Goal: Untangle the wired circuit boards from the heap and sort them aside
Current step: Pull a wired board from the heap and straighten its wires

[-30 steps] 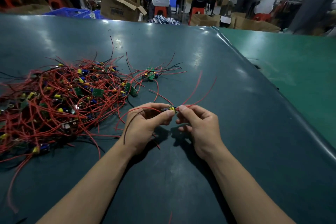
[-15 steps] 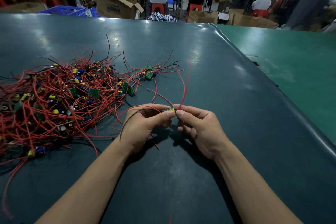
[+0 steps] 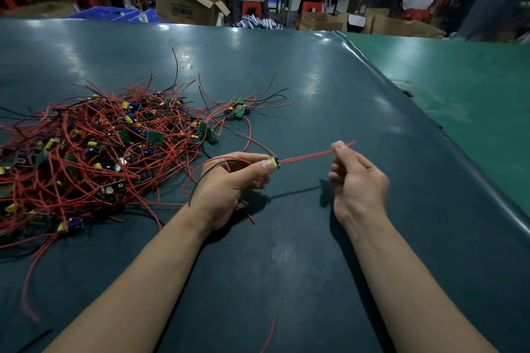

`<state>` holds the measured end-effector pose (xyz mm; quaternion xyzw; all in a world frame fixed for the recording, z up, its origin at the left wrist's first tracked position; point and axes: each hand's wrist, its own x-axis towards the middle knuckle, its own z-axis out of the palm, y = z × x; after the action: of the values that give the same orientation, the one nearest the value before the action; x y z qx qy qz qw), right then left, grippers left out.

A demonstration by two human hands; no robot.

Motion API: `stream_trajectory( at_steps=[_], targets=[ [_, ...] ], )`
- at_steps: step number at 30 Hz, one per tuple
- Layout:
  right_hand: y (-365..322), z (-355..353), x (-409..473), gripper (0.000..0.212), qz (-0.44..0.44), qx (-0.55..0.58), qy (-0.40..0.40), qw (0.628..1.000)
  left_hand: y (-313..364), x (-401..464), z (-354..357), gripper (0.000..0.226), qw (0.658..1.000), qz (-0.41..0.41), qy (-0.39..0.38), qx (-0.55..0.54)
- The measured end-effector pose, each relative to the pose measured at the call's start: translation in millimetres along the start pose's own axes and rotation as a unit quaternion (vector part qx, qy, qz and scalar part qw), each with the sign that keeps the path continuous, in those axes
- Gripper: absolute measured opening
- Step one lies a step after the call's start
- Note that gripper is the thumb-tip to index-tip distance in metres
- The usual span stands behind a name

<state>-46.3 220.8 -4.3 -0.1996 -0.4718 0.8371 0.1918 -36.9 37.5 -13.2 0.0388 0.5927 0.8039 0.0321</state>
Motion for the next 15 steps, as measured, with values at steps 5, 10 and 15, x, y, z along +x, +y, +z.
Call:
stream_trajectory(
  at_steps=[5, 10, 15],
  targets=[
    [-4.1, -9.7, 11.3, 0.021, -0.034, 0.025, 0.113, 0.993, 2.2, 2.6, 1.6, 0.017, 0.999, -0.003, 0.024, -0.026],
    [-6.4, -18.0, 16.6, 0.02, -0.182, -0.125, 0.106, 0.969, 0.8, -3.9, -1.9, 0.013, 0.996, 0.044, 0.079, -0.016],
    [22.6, -3.2, -26.0, 0.019, -0.38, -0.324, -0.205, 0.842, -4.4, -8.7, 1.4, 0.019, 0.883, 0.282, 0.231, 0.295]
  ],
)
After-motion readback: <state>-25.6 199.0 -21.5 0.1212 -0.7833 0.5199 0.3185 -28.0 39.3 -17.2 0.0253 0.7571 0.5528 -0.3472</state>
